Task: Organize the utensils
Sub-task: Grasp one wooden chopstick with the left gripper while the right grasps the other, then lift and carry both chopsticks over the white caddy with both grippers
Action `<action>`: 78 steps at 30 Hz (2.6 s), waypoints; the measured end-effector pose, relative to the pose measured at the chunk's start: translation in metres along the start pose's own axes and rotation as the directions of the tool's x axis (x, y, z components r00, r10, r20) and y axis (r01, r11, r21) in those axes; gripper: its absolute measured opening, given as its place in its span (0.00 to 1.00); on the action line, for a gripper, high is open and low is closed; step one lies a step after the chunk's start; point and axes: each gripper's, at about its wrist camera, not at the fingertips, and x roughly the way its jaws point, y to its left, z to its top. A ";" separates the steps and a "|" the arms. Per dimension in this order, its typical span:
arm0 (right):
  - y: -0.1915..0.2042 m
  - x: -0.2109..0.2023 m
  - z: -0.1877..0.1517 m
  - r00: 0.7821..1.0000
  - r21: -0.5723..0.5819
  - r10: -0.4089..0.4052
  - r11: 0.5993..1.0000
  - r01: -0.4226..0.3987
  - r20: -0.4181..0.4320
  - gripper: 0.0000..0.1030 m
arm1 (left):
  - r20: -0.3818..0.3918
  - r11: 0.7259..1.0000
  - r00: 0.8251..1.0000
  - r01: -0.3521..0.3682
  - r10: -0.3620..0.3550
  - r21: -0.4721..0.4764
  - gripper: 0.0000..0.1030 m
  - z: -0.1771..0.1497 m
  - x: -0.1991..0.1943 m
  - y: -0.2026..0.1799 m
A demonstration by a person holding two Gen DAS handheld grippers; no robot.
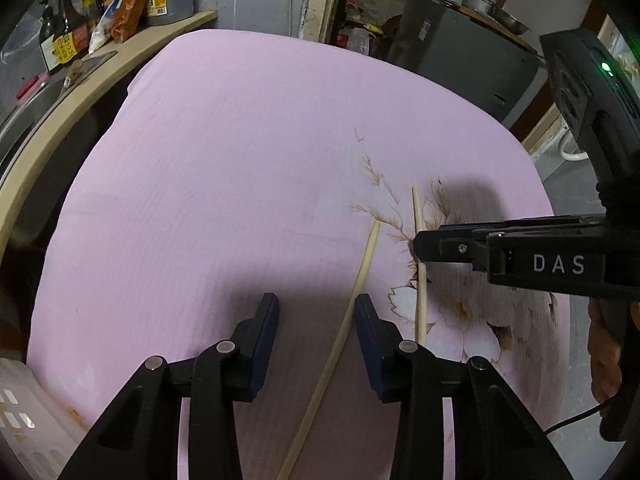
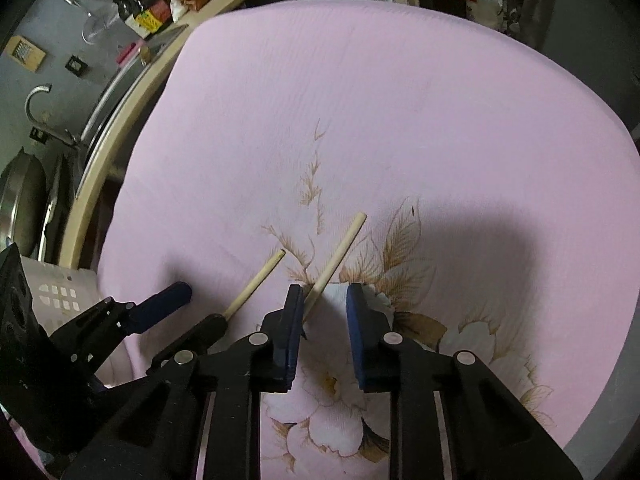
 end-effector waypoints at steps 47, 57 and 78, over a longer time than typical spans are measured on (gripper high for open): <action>-0.042 -0.101 -0.103 0.892 0.167 0.175 0.950 -0.265 0.417 0.04 | 0.052 0.973 0.972 0.230 -0.229 -0.010 0.05 0.013 -0.053 -0.016; -0.014 -0.200 -0.134 0.735 0.124 0.066 0.972 -0.201 0.674 0.04 | 0.235 0.951 0.922 0.298 -0.308 0.075 0.05 0.021 -0.131 -0.030; 0.173 -0.290 -0.151 0.342 0.045 0.002 0.991 -0.128 0.940 0.04 | 0.437 0.916 0.805 0.347 -0.401 0.201 0.05 0.033 -0.265 0.086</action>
